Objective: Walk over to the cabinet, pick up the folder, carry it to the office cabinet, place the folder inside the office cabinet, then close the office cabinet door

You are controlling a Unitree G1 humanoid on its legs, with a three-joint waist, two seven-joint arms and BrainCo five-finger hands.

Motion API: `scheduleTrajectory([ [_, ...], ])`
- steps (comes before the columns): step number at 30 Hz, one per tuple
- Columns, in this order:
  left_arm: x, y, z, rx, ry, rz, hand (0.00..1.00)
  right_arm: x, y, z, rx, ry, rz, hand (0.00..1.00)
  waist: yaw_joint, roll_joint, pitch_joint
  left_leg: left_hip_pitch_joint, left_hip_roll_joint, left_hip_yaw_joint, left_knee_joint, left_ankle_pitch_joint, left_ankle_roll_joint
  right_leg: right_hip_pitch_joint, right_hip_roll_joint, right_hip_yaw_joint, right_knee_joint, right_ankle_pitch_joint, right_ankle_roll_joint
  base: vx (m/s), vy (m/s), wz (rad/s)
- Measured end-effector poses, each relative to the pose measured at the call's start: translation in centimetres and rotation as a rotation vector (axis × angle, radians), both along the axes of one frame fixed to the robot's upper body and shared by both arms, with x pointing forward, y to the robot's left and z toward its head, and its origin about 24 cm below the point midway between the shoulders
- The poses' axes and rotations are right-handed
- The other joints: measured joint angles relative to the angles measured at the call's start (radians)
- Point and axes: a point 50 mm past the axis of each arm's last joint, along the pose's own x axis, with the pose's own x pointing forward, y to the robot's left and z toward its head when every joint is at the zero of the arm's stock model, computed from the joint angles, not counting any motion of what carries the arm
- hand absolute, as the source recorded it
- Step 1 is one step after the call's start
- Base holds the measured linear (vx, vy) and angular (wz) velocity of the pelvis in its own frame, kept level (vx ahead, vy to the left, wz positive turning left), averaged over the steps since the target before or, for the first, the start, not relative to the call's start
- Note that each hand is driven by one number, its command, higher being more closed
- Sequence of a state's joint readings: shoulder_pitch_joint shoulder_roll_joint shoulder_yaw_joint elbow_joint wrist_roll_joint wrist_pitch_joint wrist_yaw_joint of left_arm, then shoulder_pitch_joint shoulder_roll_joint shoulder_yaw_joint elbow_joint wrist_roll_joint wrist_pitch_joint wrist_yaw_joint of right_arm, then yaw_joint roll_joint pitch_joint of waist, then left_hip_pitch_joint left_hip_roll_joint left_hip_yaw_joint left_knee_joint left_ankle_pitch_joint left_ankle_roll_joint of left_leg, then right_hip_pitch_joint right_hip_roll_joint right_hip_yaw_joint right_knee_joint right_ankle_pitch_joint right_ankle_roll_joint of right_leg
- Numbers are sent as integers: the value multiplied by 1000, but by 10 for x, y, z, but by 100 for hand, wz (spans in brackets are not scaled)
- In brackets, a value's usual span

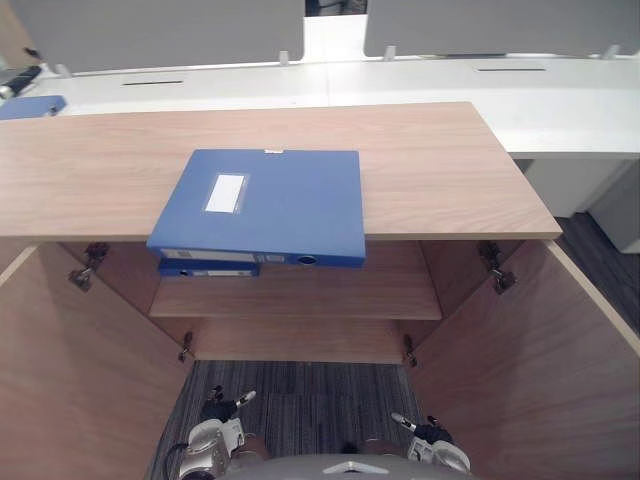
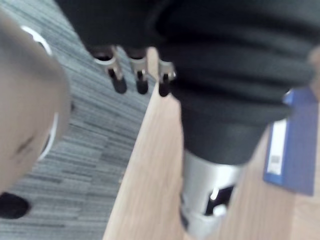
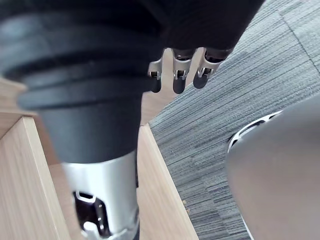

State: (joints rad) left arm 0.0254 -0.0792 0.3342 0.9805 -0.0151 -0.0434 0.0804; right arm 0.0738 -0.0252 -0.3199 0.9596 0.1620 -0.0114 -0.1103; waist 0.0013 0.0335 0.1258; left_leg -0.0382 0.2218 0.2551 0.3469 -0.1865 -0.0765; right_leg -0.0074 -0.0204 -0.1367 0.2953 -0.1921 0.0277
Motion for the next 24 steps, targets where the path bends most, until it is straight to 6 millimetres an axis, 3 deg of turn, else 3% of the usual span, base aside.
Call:
scheduleTrajectory([
  [2,-4,5,-2,12,18,-4,0,-7,6,-3,18,14,-8,0,-4,-34,-28,28,-33,25,-50,8,7,7,-26,19,-42,18,20,167,195,-27],
  [5,-6,9,-2,31,33,-26,0,-13,13,-5,36,27,-18,0,-4,-58,-42,74,-72,48,-101,17,23,46,-47,37,-98,40,37,90,122,-13],
  [9,-9,6,-4,35,45,-59,0,-15,11,-6,38,31,-36,0,-6,-50,-46,126,-109,53,-178,42,37,78,-66,45,-141,58,43,21,93,2],
  [20,-25,16,-8,82,100,-103,0,-21,-3,-7,7,70,-43,0,-4,-27,-53,209,-152,13,-389,166,36,111,-63,26,-214,106,44,-60,-10,7],
  [24,-11,48,7,220,25,-106,0,-19,-3,-7,1,66,-30,0,0,-35,-49,209,-162,-12,-425,189,31,108,-67,17,-227,108,44,-96,0,13],
])
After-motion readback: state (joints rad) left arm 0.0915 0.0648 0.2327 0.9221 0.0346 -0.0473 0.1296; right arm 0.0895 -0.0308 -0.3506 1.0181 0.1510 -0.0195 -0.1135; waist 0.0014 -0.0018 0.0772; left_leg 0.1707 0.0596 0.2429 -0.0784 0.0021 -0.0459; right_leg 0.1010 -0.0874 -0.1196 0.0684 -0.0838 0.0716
